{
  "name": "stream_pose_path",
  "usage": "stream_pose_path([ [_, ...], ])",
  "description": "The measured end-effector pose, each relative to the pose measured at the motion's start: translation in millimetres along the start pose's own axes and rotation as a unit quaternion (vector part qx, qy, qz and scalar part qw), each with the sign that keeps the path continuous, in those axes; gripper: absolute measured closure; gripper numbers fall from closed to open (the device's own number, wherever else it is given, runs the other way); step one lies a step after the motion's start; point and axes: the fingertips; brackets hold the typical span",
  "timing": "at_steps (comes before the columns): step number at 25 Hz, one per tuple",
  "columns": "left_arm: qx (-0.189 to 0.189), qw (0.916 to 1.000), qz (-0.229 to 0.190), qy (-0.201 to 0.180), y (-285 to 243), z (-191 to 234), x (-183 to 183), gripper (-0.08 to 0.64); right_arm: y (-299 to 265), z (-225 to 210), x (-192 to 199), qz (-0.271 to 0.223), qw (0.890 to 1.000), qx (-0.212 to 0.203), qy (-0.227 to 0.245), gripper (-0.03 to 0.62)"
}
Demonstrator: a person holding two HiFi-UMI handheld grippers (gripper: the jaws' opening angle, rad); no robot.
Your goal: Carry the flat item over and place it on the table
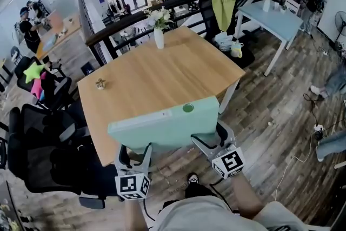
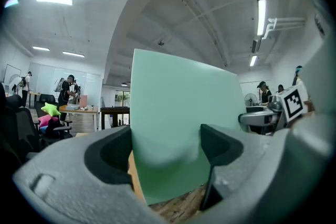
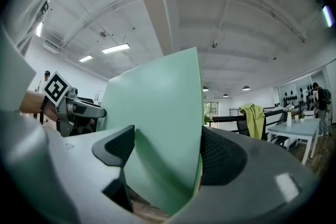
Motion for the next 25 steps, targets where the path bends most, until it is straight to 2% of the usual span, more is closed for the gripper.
stream_pose_path([
  [9,-0.025,0.9994,0.016,-0.017,-33,-17,4,0.14,-14,-37,20,-0.009,1.0,-0.019,-0.018,0.198],
  [14,-0.023,0.9984,0.033,-0.04,-49,-25,1,0.14,-19,-53,24,-0.014,0.999,-0.017,-0.028,0.198],
  [25,-0.01,0.9991,0.036,-0.019,-91,-19,2,0.14,-45,-81,30,-0.005,1.0,-0.012,-0.017,0.198],
])
Point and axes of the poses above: the fingertips, and each gripper's own axes: y backward along the fingers, z to its left, x out of its underside, and after that the axes turned 8 degrees about y, right-handed
